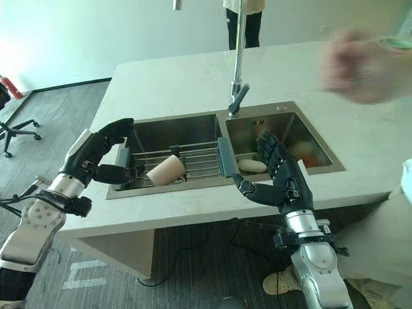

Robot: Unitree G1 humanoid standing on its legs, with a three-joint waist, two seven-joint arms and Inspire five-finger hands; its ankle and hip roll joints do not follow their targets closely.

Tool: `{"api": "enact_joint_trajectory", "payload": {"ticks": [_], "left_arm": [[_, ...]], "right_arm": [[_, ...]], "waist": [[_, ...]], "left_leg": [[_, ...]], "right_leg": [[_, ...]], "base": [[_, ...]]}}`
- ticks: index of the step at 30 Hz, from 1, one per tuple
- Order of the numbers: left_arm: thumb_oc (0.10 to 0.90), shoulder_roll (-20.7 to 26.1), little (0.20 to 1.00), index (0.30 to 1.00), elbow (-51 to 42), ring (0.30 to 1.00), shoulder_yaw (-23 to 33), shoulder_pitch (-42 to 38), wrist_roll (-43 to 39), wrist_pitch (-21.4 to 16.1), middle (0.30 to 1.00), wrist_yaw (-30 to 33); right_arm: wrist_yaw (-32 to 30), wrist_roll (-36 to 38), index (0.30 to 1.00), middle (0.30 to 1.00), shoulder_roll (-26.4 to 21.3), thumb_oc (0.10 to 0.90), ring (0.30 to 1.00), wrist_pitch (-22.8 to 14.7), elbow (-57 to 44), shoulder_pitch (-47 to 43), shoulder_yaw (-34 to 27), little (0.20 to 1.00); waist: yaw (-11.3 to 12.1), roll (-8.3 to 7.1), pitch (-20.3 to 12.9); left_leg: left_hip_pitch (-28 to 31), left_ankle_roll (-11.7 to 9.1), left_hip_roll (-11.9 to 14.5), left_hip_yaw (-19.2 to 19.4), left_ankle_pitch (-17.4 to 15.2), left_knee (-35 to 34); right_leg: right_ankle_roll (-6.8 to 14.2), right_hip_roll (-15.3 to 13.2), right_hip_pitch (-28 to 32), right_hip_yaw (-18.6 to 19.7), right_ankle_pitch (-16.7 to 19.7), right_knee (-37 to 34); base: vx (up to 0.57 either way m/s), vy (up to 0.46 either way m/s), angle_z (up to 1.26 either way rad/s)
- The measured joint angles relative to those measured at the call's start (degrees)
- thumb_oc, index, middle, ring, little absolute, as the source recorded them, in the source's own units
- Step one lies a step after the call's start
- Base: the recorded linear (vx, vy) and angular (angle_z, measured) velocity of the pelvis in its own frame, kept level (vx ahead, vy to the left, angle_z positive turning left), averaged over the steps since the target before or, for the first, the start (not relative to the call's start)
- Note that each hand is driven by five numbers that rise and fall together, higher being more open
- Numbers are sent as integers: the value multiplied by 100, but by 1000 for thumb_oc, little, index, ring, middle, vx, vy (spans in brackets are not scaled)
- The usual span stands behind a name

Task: Place the dishes in the dishwasher.

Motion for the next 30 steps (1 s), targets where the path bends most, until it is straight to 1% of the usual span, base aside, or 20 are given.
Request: {"api": "enact_joint_trajectory", "payload": {"ticks": [1,3,5,6,8,9,11,13,15,18,21,23,24,30], "left_arm": [[800,-3,900,900,86,900,-59,-22,-17,26,900,3],[800,-4,900,900,440,900,-324,-250,-50,224,900,29],[800,-12,900,900,678,900,-493,-331,-54,340,900,80],[800,-18,900,900,825,900,-555,-388,-72,381,900,83],[800,-49,900,900,1146,900,-591,-490,-235,424,900,110],[800,-72,900,900,1559,900,-648,-608,-269,493,900,155],[800,-162,900,900,1728,900,-653,-609,-274,579,900,229],[800,-315,900,900,1893,900,-685,-635,-273,581,900,246],[800,-316,900,900,2020,900,-759,-634,-274,610,900,245],[800,-318,900,900,2216,900,-760,-638,-277,601,900,259],[800,-395,900,900,2248,900,-754,-655,-274,527,900,395],[800,-621,900,900,2365,900,-753,-678,-270,434,900,489],[800,-654,900,900,2383,900,-754,-678,-270,435,900,489],[800,-713,900,900,2414,900,-756,-688,-267,434,900,501]], "right_arm": [[2,1,900,900,-1,800,900,7,0,2,-1,900],[23,1,900,900,-2,800,900,43,1,-36,8,900],[75,1,900,900,-2,800,900,58,1,-65,8,900],[80,1,900,900,-2,800,900,67,1,-90,7,900],[101,1,900,900,-3,800,900,85,2,-143,6,900],[149,1,900,900,-4,800,900,110,3,-153,6,900],[188,1,900,900,-4,800,900,131,16,-152,1,900],[250,1,900,900,-4,800,900,143,16,-154,4,900],[324,1,900,900,-4,800,900,153,16,-154,3,900],[383,1,900,900,-4,800,900,161,25,-154,3,900],[421,0,900,900,-4,800,900,161,37,-153,-4,900],[438,0,900,900,-4,800,900,163,38,-153,-4,900],[451,0,900,900,-4,800,900,163,38,-153,-4,900],[515,-1,900,900,-4,800,900,172,38,-153,-4,900]], "waist": [[-36,6,-4],[-29,31,-21],[-158,33,-23],[-182,34,-24],[-241,43,-30],[-322,46,-32],[-347,46,-32],[-318,51,-35],[-329,51,-36],[-441,50,-37],[-463,50,-53],[-469,43,-57],[-480,40,-58],[-531,35,-61]], "left_leg": [[17,-4,12,48,-3,-1],[10,-7,23,104,-4,-1],[12,-7,23,116,-4,0],[21,-7,29,152,-4,-1],[20,-7,39,230,-4,-4],[26,-7,41,249,-4,-3],[37,-7,45,284,-4,-4],[93,-4,44,354,-7,-21],[132,-8,41,398,-7,-47],[171,-7,39,420,-7,-67],[251,-7,44,492,-11,-99],[299,-6,42,546,-21,-106],[305,-6,44,562,-25,-106],[308,0,44,583,-29,-94]], "right_leg": [[-4,13,-22,19,3,0],[-25,31,-64,79,27,6],[-24,35,-73,98,31,11],[-26,47,-88,135,42,11],[-32,64,-134,162,66,12],[-35,71,-142,180,79,11],[-32,117,-151,239,104,1],[-24,127,-144,303,113,-3],[-20,117,-135,324,122,-20],[-20,128,-102,339,147,-53],[-8,167,-59,421,159,-81],[-2,176,-46,460,172,-88],[-7,177,-50,467,177,-92],[-3,180,-50,486,197,-103]], "base": [[-2,-19,-21],[-1,-13,-18],[0,-16,-7],[8,-22,-14],[16,-24,-18],[18,-22,-12],[12,-14,-11],[26,2,-15],[29,-4,-12],[40,0,-4],[20,-5,-10],[23,0,-13],[14,8,-12],[1,2,-2]]}}
